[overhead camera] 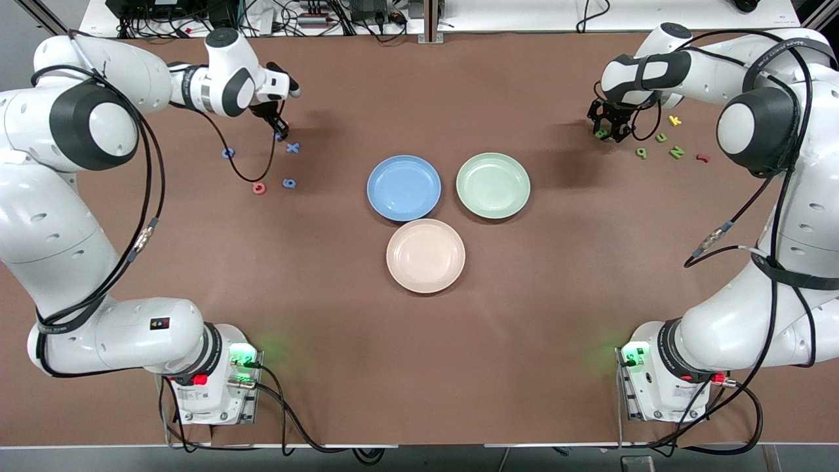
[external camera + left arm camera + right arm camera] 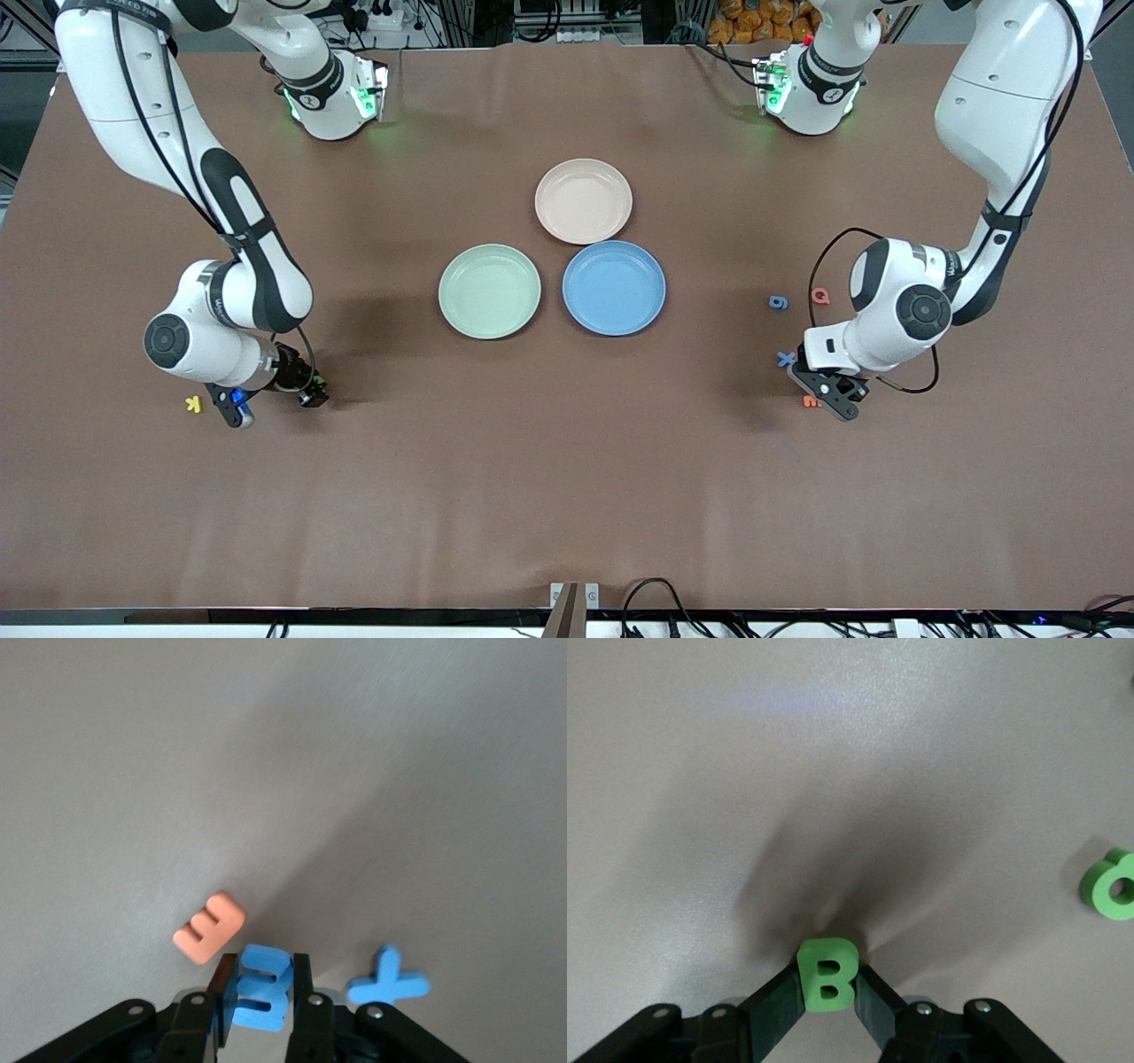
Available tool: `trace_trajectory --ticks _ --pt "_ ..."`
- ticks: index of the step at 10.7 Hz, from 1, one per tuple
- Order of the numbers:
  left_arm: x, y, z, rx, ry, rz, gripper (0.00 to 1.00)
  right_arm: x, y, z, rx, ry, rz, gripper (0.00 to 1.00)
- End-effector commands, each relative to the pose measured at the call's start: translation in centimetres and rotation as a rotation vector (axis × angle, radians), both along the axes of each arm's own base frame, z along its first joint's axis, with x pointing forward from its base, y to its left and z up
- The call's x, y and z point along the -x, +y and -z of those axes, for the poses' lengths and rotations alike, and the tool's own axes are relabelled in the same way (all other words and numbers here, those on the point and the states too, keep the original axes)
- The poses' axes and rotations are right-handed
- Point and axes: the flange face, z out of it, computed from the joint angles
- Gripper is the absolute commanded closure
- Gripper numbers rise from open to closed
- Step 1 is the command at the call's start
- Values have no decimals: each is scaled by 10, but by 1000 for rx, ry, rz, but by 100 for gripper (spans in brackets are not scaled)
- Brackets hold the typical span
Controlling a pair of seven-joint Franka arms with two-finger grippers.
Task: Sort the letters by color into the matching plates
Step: 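Close the left gripper on the blue E and the right on the B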
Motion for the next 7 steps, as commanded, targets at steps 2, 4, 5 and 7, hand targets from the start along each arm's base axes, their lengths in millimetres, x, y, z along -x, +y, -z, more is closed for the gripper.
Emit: trace_trajectory --ticks 2,4,5,7 --pt "10 -44 -36 -6 14 -65 100 7 0 7 -4 0 21 97" --pt "23 -83 -54 -18 51 -99 100 5 -4 13 6 -16 20 97" --pt "31 -103 -63 -17 56 -105 100 4 -5 13 8 -27 22 100" --pt "43 -138 -72 -4 70 -143 100 3 -9 14 10 -30 23 100"
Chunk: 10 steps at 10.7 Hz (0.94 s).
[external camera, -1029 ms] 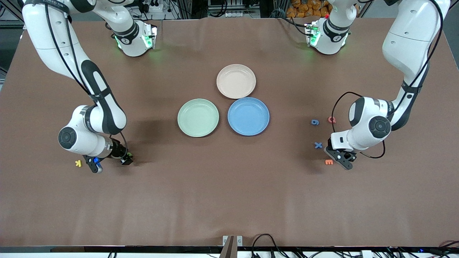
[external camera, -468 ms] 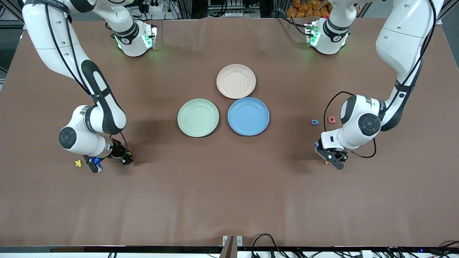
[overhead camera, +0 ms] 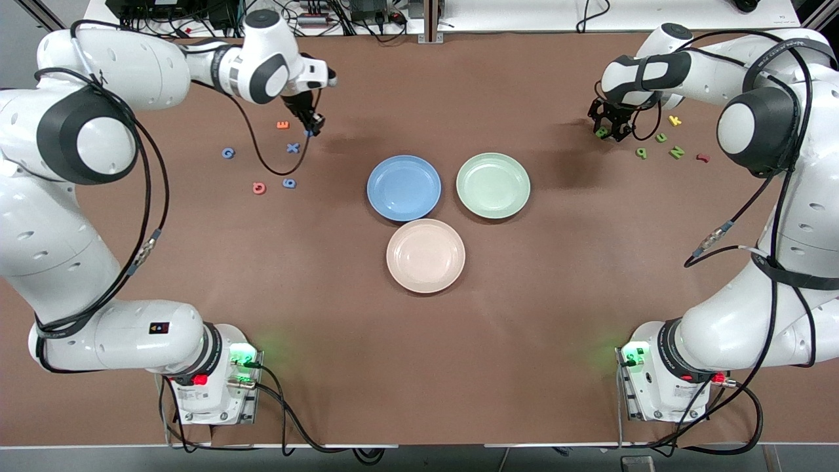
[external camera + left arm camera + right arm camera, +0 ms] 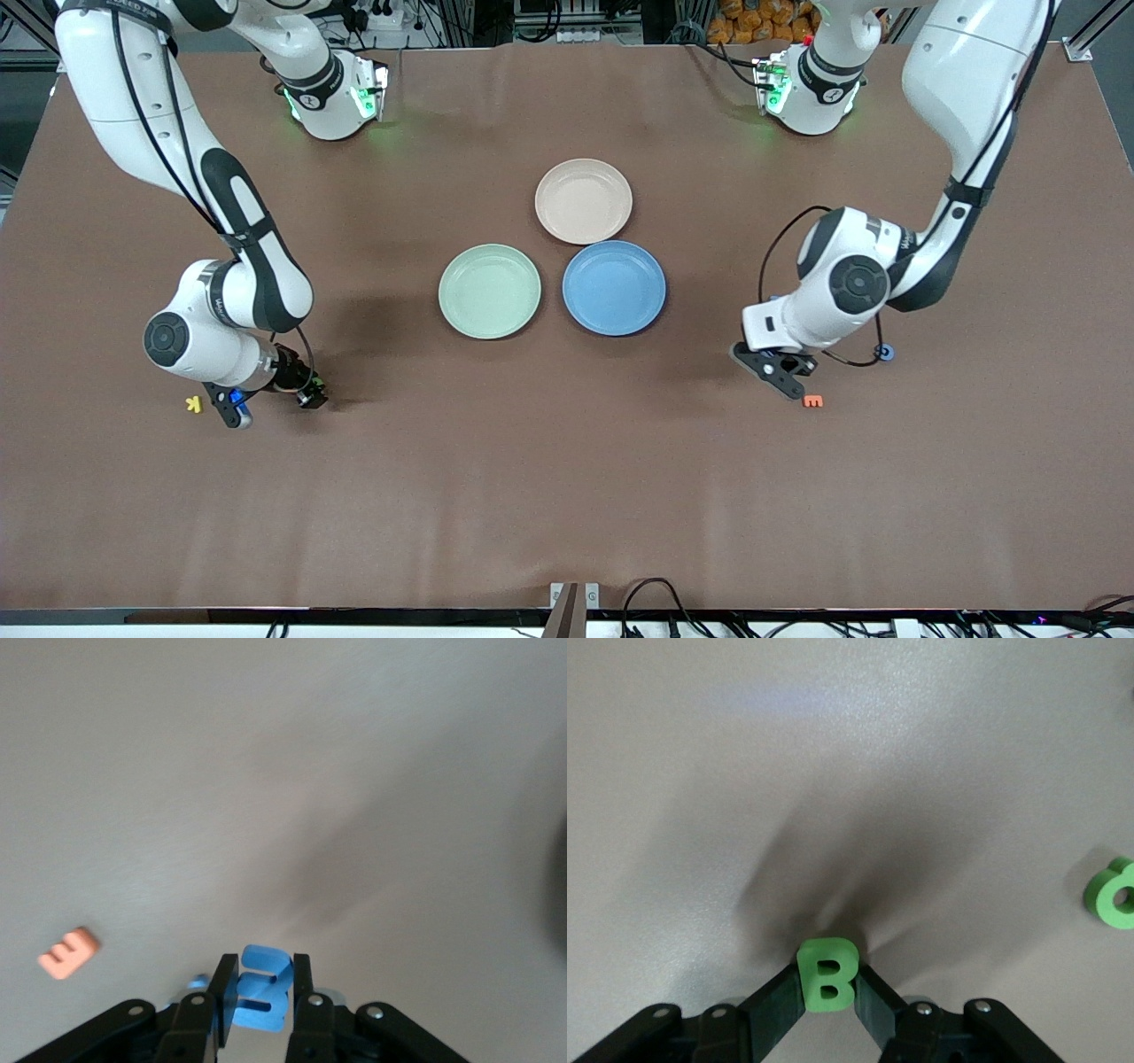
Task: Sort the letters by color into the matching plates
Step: 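Drop the blue E onto the blue plate with the left gripper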
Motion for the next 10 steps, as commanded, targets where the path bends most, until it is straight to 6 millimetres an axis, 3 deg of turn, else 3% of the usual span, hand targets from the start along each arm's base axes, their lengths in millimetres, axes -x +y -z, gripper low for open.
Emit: trace_trajectory --ticks 1,6,10 --pt "18 -43 -17 -1 9 -61 100 4 -12 17 8 -17 22 100" --pt "56 -127 -20 11 13 -129 100 -1 -18 7 8 -49 26 100" --pt "86 -177 -16 9 23 -194 100 -2 -16 9 10 -55 21 100"
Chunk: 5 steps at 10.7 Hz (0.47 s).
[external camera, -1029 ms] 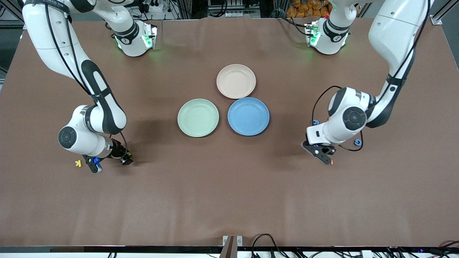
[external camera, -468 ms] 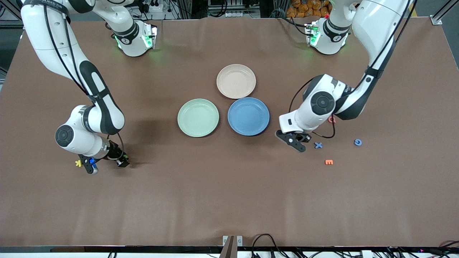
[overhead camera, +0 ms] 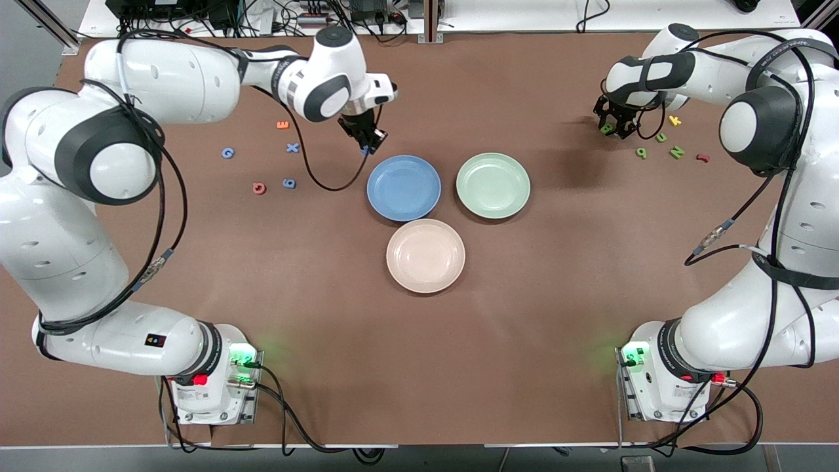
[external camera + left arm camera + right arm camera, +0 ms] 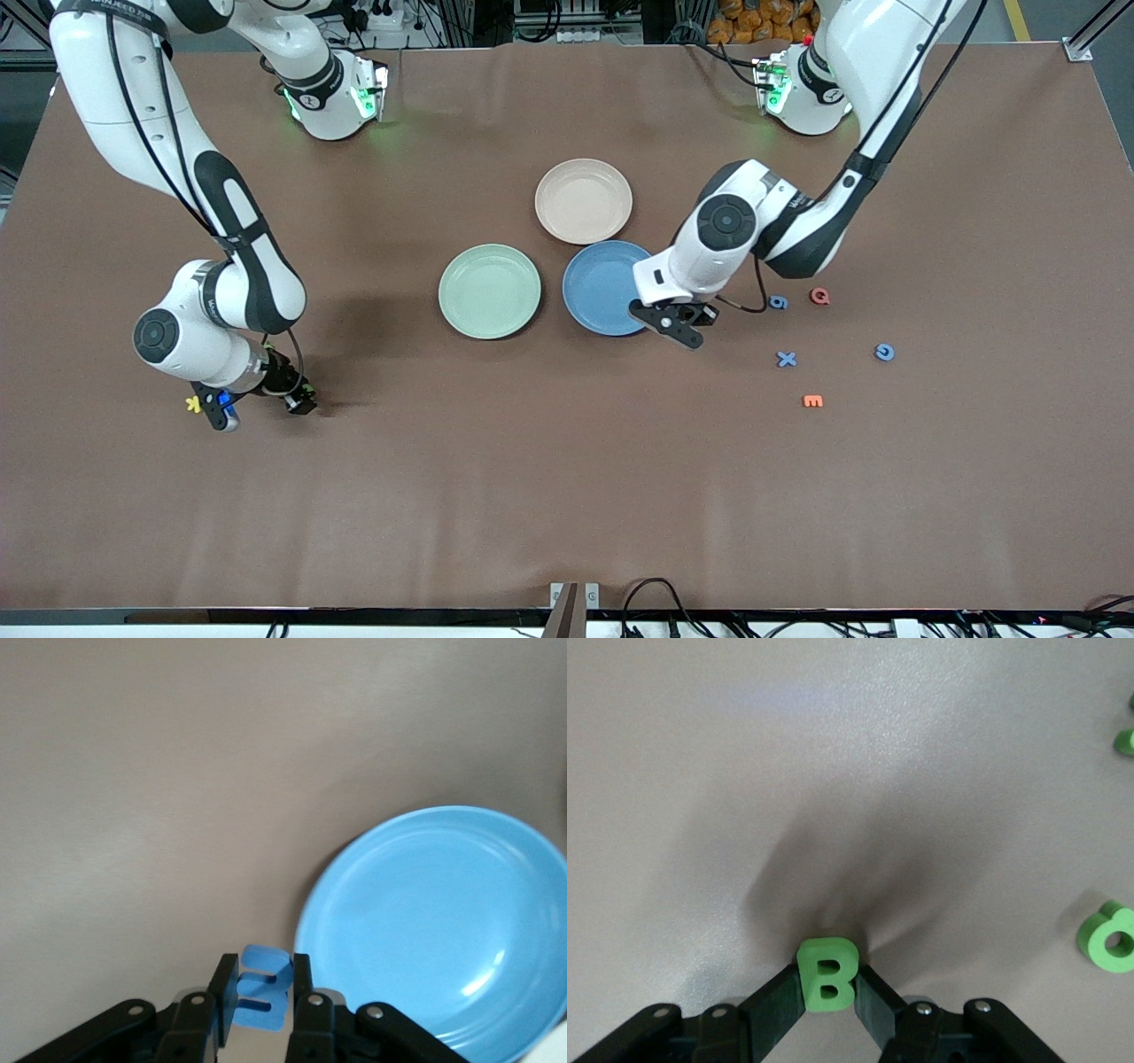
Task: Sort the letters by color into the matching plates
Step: 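Drop the blue E onto the blue plate with the left gripper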
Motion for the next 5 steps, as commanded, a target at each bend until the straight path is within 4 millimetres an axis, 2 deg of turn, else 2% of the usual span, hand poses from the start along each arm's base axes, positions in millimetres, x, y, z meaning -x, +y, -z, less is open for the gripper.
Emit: trace_trajectory --ticks 1,5 --pt "13 -32 6 -9 11 -63 100 1 -1 6 -1 -16 -4 100" --pt "39 -78 21 -12 33 -147 100 -5 2 -9 -7 -33 -6 100"
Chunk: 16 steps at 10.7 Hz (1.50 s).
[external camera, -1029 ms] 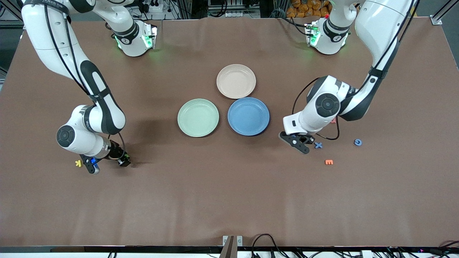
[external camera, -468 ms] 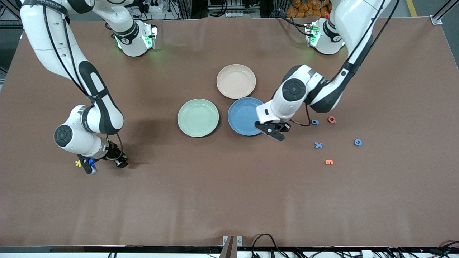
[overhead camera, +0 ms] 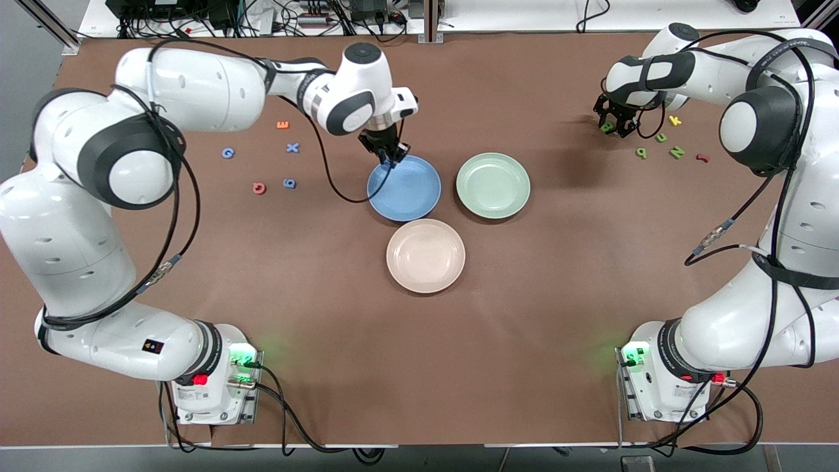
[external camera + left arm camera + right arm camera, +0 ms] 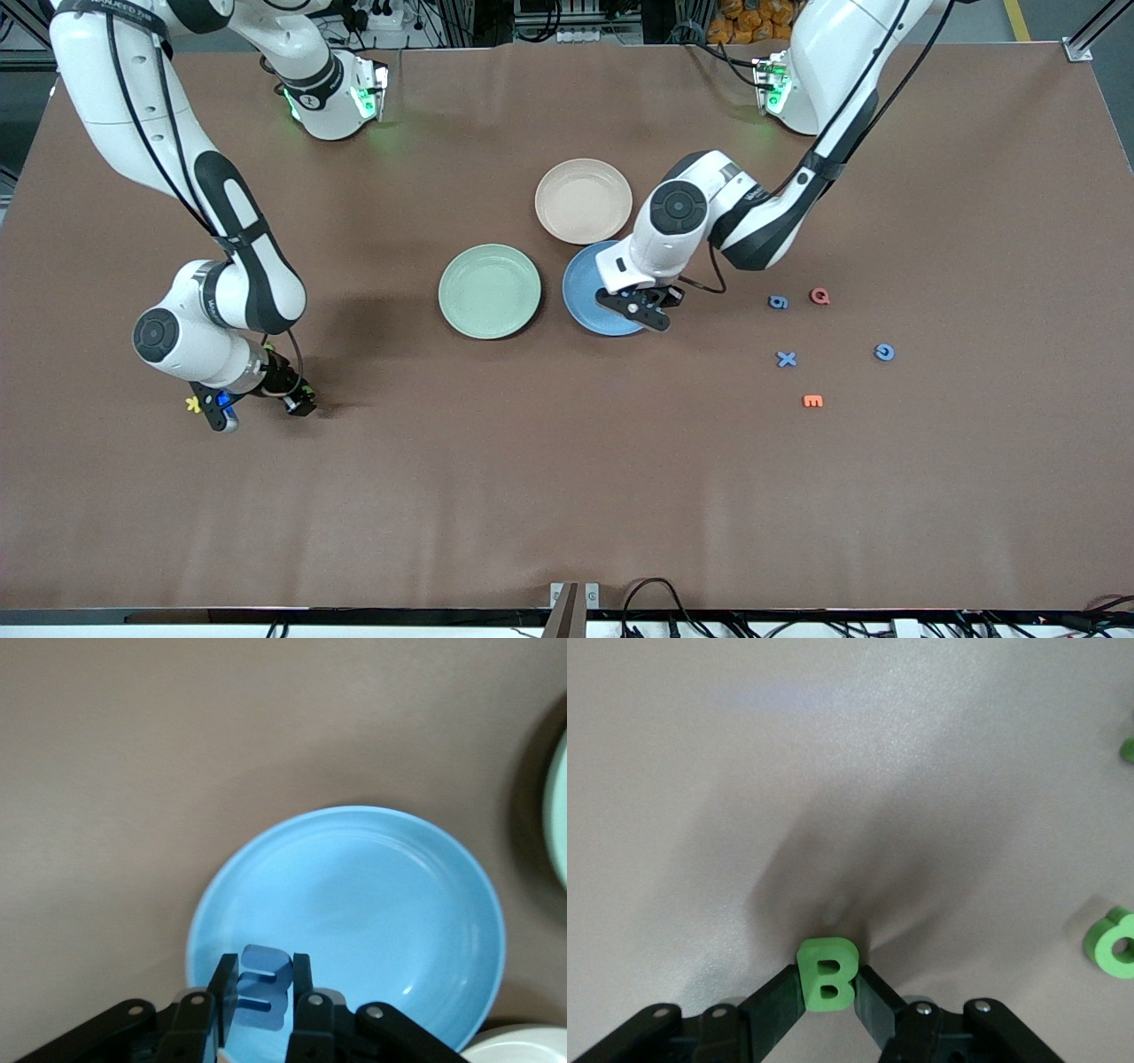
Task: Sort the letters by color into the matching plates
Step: 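Drop the blue E onto the blue plate with the left gripper, then drop the green B onto the green plate with the right gripper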
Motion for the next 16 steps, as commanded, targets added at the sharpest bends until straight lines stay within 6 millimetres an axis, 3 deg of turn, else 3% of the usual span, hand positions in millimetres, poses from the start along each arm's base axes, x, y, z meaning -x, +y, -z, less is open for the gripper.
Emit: trace_trajectory --ticks 1,3,4,7,10,13,16 --pt "16 -38 10 -14 4 -52 100 -3 5 -12 -11 -22 -6 100" --pt "27 -50 14 -20 12 -90 100 -3 18 -18 -15 -15 -25 100" --pt "29 -53 18 -24 17 -116 89 -2 26 -20 -17 -7 -37 100" --pt "23 -49 18 -42 -11 -128 0 3 53 -33 -28 26 -75 100" --pt "17 -43 12 -40 -22 -138 0 8 80 -40 -33 43 -110 100" --pt "-23 6 6 -69 -13 -235 0 13 120 -50 -34 38 -134 100" --pt "-39 33 -9 -99 -12 -252 0 29 171 -66 -39 71 -184 100"
